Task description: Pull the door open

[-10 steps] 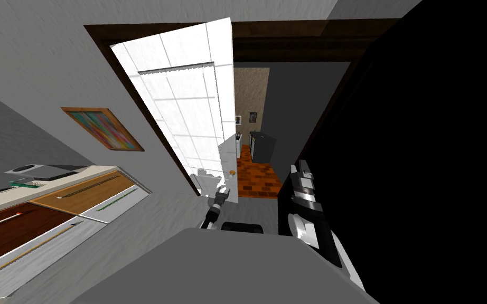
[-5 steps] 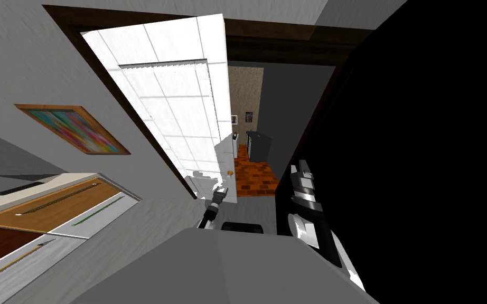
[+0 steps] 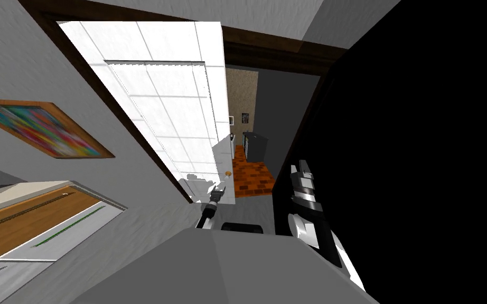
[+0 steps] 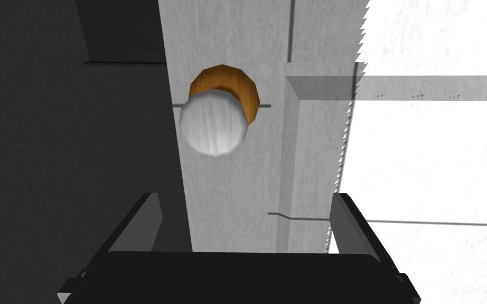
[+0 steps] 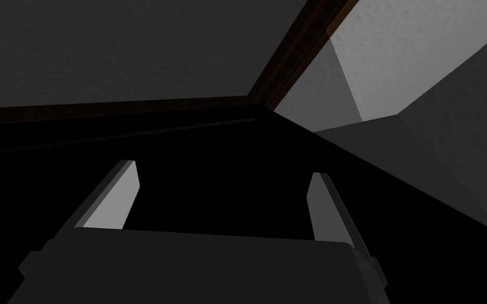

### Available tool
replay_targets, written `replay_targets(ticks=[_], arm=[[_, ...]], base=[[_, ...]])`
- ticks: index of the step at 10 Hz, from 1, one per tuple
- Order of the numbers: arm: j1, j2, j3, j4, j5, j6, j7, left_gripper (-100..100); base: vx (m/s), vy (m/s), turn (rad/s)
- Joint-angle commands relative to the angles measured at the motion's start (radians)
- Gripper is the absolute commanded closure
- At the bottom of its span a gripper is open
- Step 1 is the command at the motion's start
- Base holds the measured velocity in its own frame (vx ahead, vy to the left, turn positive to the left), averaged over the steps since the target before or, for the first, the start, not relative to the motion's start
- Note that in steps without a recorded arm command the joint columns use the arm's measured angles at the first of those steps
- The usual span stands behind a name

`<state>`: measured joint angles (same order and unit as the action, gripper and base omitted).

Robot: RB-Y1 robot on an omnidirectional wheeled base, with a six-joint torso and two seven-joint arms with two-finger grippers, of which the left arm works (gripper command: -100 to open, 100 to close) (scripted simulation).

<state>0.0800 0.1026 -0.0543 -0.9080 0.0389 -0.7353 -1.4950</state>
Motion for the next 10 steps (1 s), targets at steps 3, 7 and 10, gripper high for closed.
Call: replay_targets(ticks=[3,7,10], arm=[[-0.013,-0.013,0.03,0.009,0.011,0.004,-0.008,-100],[-0.015,-0.021,0.039,0.012,0.011,0.004,-0.013,-100],[-0.015,-0.021,0.039,0.012,0.011,0.004,-0.013,100]], base=[[0.192,-0.02,-0.059],[0.174,-0.049,-0.026],[-0.023,0.01,-0.007]])
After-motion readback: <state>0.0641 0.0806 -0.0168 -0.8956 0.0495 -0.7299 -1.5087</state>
